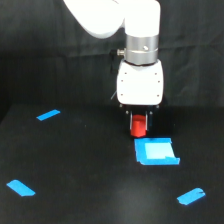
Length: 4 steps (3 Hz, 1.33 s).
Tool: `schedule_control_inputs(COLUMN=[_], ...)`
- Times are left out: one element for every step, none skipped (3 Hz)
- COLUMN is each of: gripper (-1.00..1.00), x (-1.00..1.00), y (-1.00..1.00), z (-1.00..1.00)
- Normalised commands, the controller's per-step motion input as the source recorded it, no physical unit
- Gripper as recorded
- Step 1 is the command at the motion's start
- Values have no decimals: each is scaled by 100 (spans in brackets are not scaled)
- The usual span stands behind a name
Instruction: Pick up the red object from the table
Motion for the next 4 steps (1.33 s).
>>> schedule_control_inputs(gripper=[-99, -100, -98, -99], x=[-53, -26, -25, -21], y=[-21, -10, -9, -12], z=[100, 100, 100, 100])
